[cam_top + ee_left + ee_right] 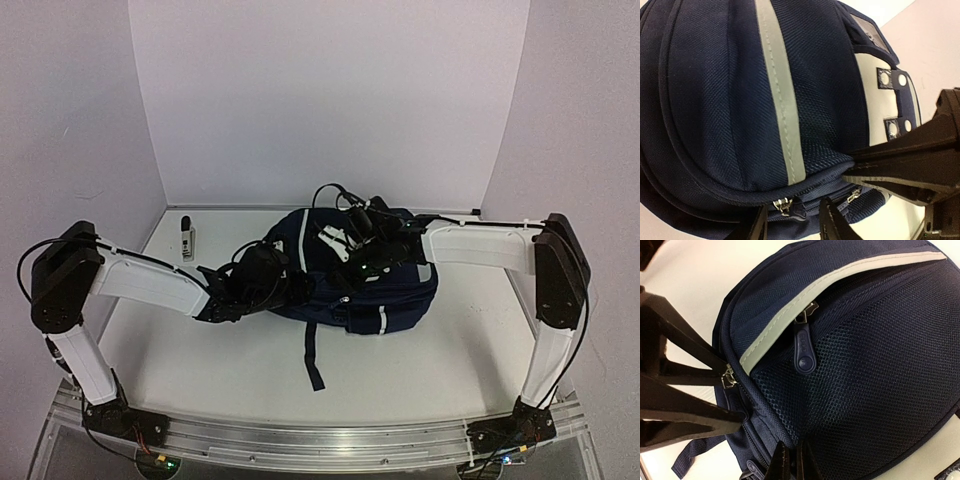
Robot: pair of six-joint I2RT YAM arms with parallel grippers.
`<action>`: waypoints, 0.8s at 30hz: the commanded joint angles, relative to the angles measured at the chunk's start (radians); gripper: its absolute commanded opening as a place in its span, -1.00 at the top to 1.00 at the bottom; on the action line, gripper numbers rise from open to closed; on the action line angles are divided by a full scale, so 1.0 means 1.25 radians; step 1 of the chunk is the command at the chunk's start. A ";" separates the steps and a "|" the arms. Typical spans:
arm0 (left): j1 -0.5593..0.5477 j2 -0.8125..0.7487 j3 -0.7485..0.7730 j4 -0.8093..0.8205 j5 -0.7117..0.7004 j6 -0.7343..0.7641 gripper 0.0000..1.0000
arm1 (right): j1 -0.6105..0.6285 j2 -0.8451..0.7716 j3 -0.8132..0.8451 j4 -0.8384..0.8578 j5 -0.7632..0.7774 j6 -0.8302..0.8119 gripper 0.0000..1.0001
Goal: Pack the student bag
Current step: Unzip the student bag at the center of the board.
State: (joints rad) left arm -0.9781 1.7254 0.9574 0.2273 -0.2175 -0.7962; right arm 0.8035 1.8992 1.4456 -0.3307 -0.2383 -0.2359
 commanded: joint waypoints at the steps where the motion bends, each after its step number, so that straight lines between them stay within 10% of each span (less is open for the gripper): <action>1: -0.003 0.030 0.033 -0.008 -0.041 -0.034 0.36 | 0.002 -0.001 0.034 0.020 -0.045 0.048 1.00; 13: 0.000 -0.063 0.018 -0.180 -0.158 -0.066 0.99 | 0.002 -0.025 -0.017 0.011 -0.019 0.022 1.00; 24: 0.058 -0.215 -0.054 -0.295 -0.185 -0.014 1.00 | -0.018 -0.108 -0.122 -0.010 0.061 -0.082 1.00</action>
State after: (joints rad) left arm -0.9774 1.5565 0.9284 -0.0436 -0.3434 -0.8493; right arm 0.8177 1.8310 1.3422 -0.2618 -0.2519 -0.2907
